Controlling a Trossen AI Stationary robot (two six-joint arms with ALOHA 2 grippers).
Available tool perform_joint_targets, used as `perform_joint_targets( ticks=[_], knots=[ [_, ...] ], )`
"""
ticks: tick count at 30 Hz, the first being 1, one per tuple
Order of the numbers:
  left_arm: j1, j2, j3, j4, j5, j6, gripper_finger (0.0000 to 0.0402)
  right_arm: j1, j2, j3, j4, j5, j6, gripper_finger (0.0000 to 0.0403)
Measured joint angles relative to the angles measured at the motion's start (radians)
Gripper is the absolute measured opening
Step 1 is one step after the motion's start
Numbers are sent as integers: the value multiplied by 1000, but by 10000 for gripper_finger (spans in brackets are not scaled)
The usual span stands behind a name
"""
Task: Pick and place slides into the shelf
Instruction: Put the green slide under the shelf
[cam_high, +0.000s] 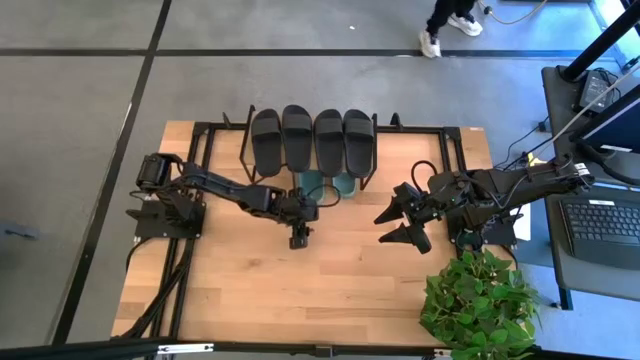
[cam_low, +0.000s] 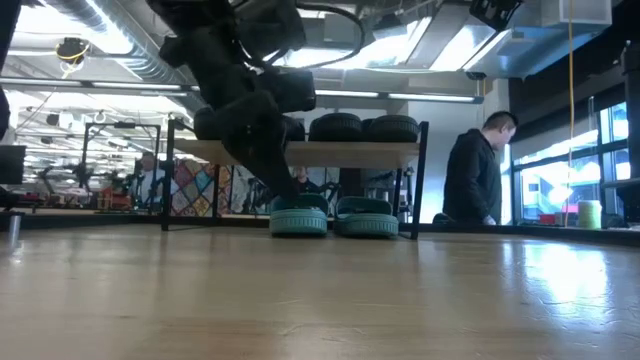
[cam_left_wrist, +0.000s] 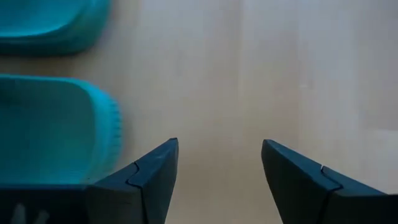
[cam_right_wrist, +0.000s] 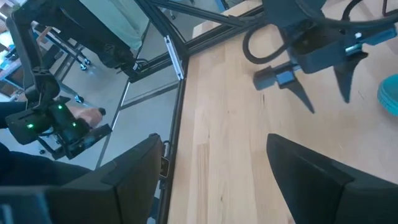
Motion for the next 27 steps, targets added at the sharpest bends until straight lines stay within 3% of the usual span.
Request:
perform_joint_targets(
  ticks=[4, 8, 15, 27],
  knots=[
    [4, 0, -7, 15, -72, 0, 223, 0, 0, 0, 0, 0, -1, 289],
    [28, 0, -9, 13, -79, 0, 223, 0, 0, 0, 0, 0, -1, 289],
    [56, 0, -9, 16, 31, 8, 223, 0, 0, 0, 0, 0, 0, 289],
    [61, 54, -10, 25, 15, 32, 223, 0, 0, 0, 0, 0, -6, 289]
  ],
)
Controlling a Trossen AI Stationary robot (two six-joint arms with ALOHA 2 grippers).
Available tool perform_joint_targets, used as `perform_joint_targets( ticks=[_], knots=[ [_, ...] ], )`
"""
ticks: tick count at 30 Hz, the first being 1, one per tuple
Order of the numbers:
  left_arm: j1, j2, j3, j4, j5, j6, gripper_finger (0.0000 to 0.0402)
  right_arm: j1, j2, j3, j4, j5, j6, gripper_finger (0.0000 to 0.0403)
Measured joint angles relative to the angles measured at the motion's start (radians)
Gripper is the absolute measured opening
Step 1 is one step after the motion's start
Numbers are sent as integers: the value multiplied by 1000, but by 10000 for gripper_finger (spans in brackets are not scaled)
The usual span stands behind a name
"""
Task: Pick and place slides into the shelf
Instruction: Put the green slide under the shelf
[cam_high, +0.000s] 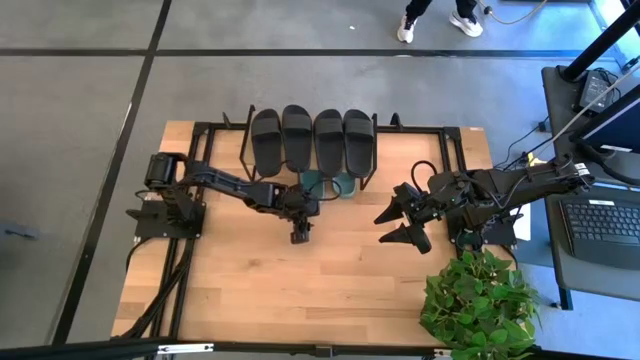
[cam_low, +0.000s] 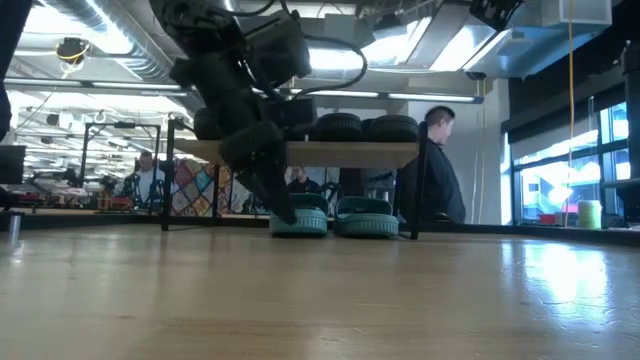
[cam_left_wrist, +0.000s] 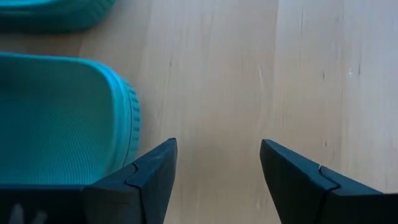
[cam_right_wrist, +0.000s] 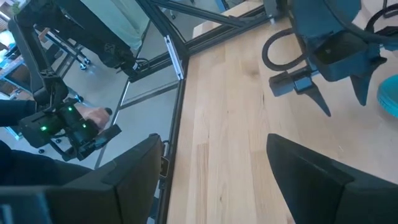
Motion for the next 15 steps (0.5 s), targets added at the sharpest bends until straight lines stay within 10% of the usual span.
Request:
perform_joint_targets(
  ticks=[15],
  knots=[
    [58, 7, 0, 6, -87, 0, 223, 0, 0, 0, 0, 0, -1, 289]
  ],
)
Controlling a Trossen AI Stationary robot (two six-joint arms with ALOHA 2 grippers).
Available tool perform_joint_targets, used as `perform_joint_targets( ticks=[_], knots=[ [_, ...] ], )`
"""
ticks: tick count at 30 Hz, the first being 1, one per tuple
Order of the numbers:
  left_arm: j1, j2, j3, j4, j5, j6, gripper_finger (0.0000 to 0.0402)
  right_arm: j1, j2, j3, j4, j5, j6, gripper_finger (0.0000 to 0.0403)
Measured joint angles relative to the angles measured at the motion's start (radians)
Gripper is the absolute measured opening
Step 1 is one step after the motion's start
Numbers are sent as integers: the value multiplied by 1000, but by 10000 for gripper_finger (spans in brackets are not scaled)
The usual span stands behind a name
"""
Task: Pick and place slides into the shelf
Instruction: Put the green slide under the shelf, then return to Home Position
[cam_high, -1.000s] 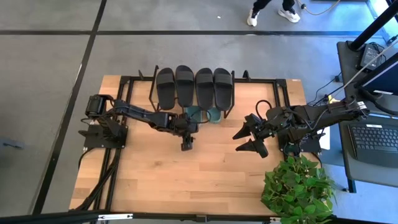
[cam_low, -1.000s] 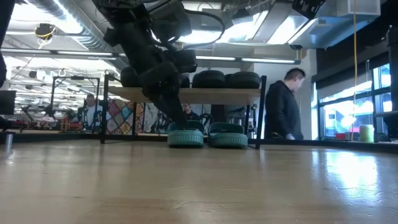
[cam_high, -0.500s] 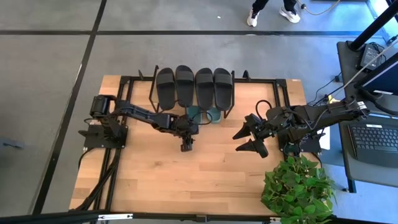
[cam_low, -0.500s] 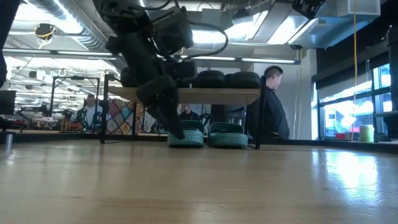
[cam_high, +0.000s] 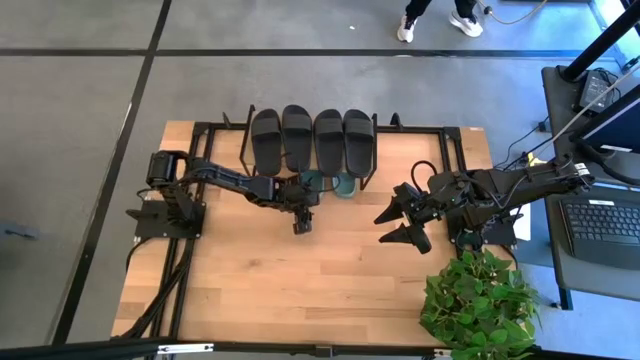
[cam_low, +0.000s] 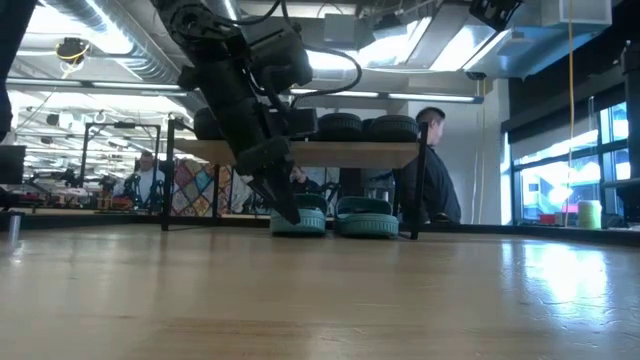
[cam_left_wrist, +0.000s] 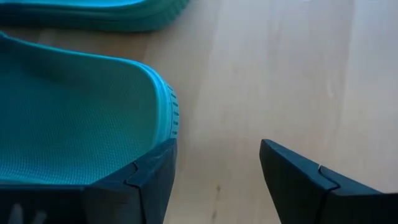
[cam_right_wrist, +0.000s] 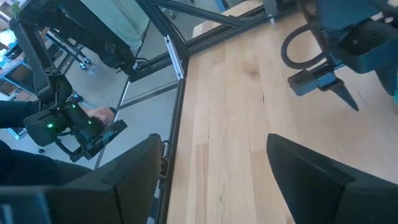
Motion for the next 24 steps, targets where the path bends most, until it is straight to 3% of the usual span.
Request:
perform_joint_targets(
  ticks=[11, 15, 19, 24],
  knots=[
    [24, 0, 0, 8, 11, -24, 223, 0, 0, 0, 0, 0, -18, 289],
    [3, -27, 0, 15, 167, -28, 223, 0, 0, 0, 0, 0, -18, 289],
    [-30, -126, 0, 20, 314, -32, 223, 0, 0, 0, 1, 0, -39, 289],
    [-75, -338, 1, 50, 243, -27, 223, -1, -18, 0, 13, 1, -209, 289]
  ],
)
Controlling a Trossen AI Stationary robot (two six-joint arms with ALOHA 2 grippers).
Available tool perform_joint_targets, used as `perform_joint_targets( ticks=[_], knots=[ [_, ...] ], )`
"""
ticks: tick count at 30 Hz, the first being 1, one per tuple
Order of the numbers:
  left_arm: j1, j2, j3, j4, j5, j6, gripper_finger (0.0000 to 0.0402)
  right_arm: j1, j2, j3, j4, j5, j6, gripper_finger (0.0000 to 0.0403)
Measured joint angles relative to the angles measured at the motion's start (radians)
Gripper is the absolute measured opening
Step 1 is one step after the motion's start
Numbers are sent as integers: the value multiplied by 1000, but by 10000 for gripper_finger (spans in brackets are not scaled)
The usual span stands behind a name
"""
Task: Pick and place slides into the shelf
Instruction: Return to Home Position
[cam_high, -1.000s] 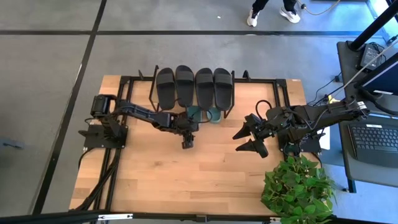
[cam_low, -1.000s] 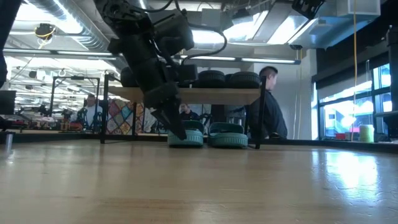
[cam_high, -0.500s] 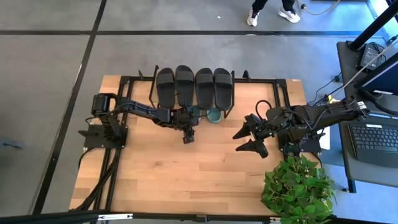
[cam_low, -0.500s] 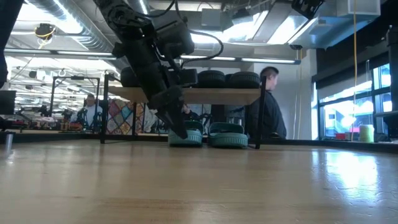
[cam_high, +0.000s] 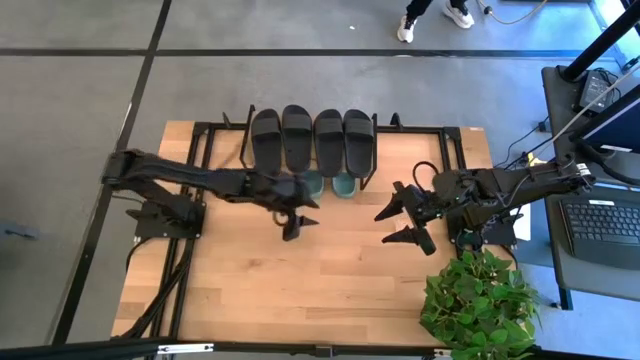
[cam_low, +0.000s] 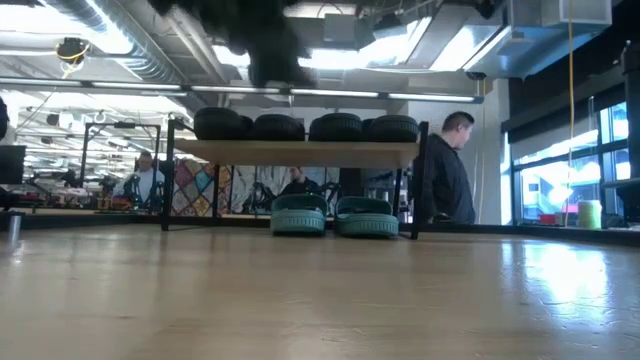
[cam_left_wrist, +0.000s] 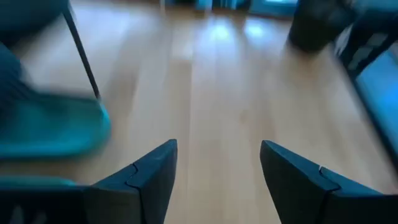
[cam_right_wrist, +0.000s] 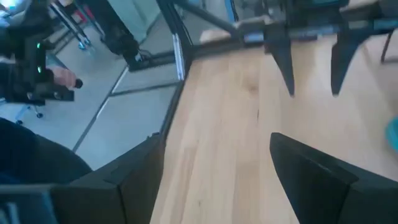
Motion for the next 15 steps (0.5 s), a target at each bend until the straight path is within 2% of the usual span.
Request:
perform_joint_targets(
  ticks=[7, 10, 15],
  knots=[
    [-62, -257, -27, 64, -17, 38, 223, -32, -97, -2, 43, 0, -134, 289],
    [-70, -364, -104, 66, -22, 15, 223, -41, -149, -34, 47, 0, -150, 289],
    [-85, -562, -278, 227, -30, -24, 223, -71, -249, -173, 164, -1, -139, 289]
  ],
)
